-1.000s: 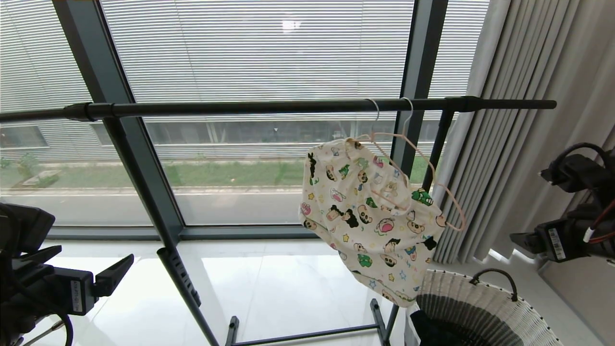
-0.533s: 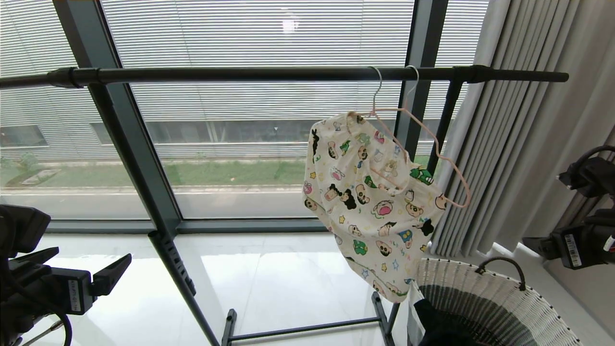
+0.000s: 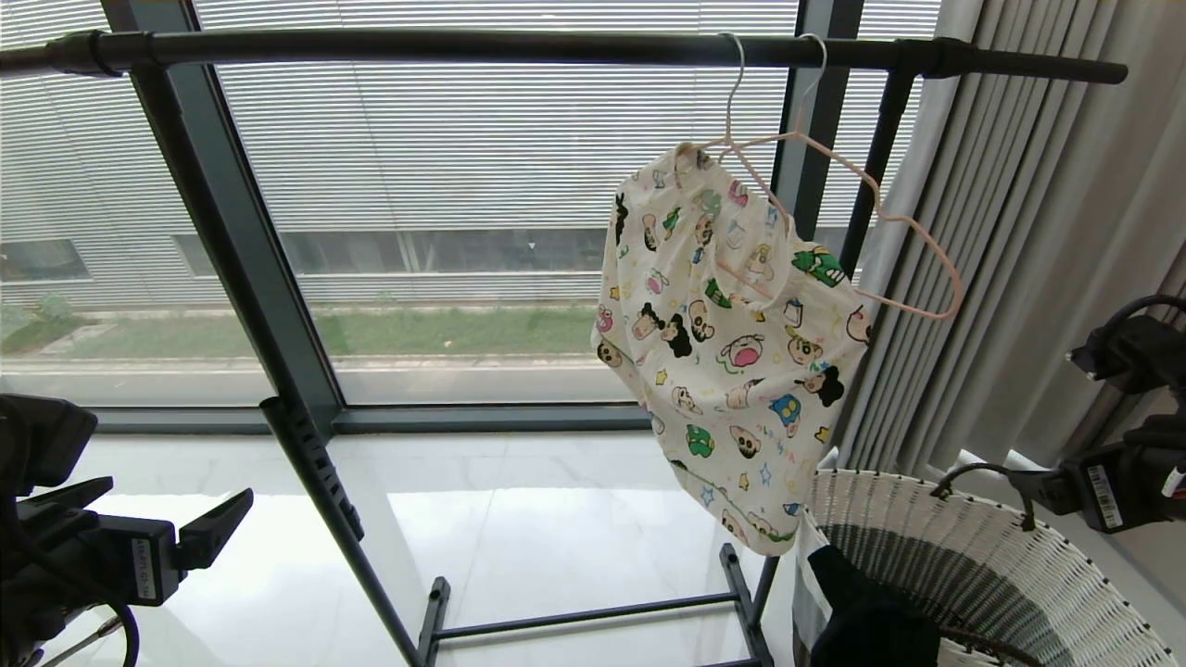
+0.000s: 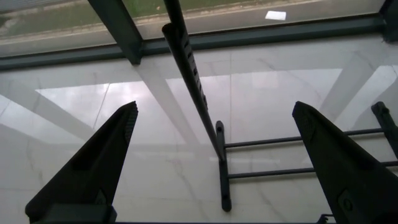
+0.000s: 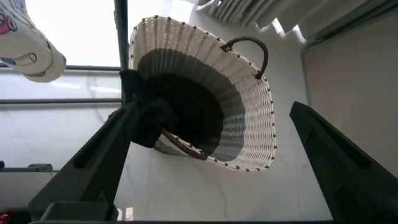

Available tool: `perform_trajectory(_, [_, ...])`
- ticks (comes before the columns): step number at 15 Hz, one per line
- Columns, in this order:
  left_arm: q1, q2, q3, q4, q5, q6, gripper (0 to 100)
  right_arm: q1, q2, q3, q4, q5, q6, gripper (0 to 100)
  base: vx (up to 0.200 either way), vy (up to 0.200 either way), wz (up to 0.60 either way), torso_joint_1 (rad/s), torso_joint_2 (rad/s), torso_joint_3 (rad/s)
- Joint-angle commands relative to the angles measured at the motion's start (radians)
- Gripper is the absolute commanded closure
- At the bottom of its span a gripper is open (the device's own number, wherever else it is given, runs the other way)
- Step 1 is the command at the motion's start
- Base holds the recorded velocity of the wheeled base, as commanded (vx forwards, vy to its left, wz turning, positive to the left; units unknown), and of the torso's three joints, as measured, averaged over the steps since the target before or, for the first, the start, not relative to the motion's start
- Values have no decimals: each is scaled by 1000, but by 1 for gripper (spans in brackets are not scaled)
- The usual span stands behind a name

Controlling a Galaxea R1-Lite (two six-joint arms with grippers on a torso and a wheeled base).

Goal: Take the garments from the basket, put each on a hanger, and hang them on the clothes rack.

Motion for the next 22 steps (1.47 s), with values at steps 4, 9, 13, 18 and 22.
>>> perform_trajectory(4, [0, 0, 0, -2, 1, 0, 0, 2, 5, 17, -17, 1, -2, 0, 0, 0, 0, -172, 465, 292])
perform_trajectory(9, [17, 2, 0, -1, 1, 0, 0, 2, 6, 82, -30, 1, -4, 0, 0, 0, 0, -143, 460, 307])
perform_trajectory(13, [20, 2, -3, -1, 1, 2, 0, -6, 32, 117, -31, 6, -62, 0, 0, 0, 0, -49, 189, 138])
perform_trajectory(18, [22, -1, -17, -2, 1, 2, 0, -33, 305, 126, -183, 107, -344, 0, 0, 0, 0, 0, 0, 0])
perform_trajectory(22, [20, 0, -17, -1, 1, 8, 0, -33, 414, 126, -217, 180, -449, 0, 0, 0, 0, 0, 0, 0])
